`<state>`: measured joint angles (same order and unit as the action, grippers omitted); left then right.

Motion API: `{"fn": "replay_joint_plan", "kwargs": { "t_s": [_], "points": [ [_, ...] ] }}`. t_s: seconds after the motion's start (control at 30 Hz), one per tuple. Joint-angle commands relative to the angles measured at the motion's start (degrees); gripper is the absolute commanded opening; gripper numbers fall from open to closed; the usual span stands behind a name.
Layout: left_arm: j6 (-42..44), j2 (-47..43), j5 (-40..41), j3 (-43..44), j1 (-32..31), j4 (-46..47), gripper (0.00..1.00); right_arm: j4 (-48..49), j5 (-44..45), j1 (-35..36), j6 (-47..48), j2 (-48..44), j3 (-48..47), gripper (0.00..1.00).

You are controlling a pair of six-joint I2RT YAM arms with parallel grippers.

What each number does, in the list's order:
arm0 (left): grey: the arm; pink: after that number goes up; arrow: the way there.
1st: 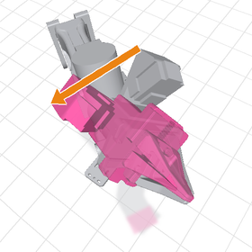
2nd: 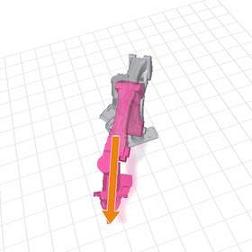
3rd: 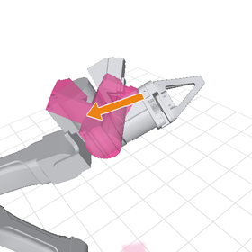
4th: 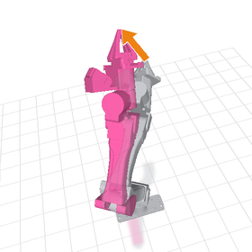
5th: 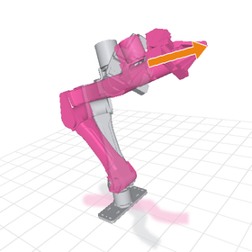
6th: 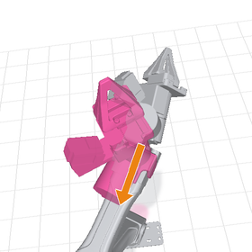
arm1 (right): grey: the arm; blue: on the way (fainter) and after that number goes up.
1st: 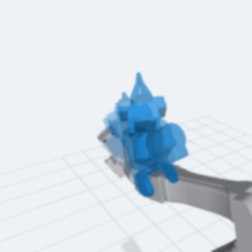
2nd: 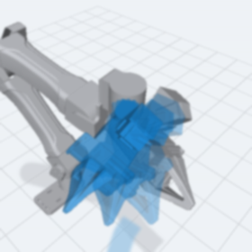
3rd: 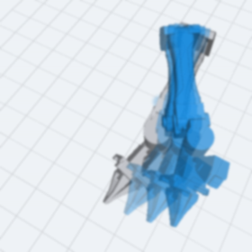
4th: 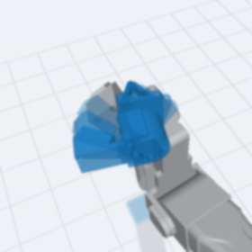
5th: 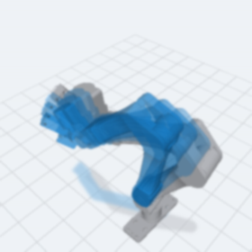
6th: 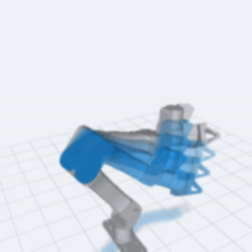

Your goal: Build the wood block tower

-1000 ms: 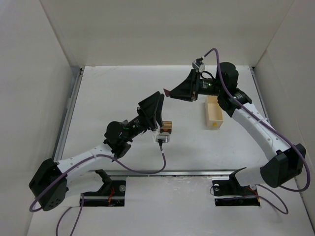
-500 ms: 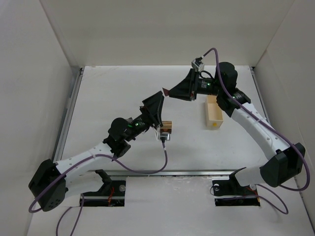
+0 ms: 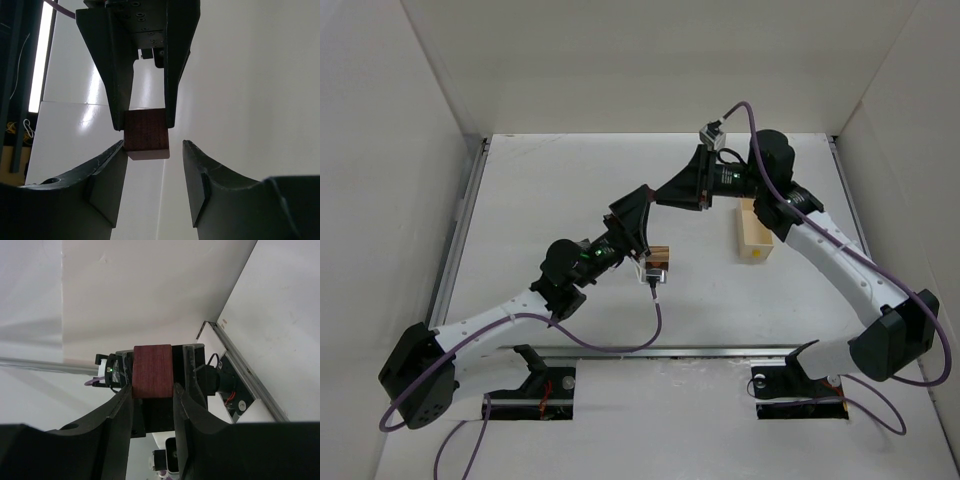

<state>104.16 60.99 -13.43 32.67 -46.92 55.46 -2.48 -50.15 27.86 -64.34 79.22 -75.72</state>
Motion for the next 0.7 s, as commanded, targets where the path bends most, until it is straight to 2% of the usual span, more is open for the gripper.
{"fn": "replay_joint_plan", "kwargs": {
  "t_s": [0.0, 0.23, 0.37, 0.67],
  "points": [
    [0.2, -0.5, 0.4, 2.4, -0.3, 2.7, 0.44, 3.5, 0.7, 0.6, -0.3, -0.3, 0.2, 0.0],
    [0.7, -1.1, 0.4, 2.4, -0.8, 2.2, 0.38, 3.5, 0.7, 0.6, -0.3, -0.3, 0.8, 0.0],
    [1.2, -1.6, 0.4, 1.9, -0.8, 2.2, 0.28, 3.5, 0.7, 0.6, -0.3, 0.2, 1.3, 0.0],
    [1.7, -3.2, 0.4, 0.8, -0.8, 0.5, 0.12, 3.5, 0.7, 0.6, -0.3, 1.3, 1.3, 0.0]
  ]
}}
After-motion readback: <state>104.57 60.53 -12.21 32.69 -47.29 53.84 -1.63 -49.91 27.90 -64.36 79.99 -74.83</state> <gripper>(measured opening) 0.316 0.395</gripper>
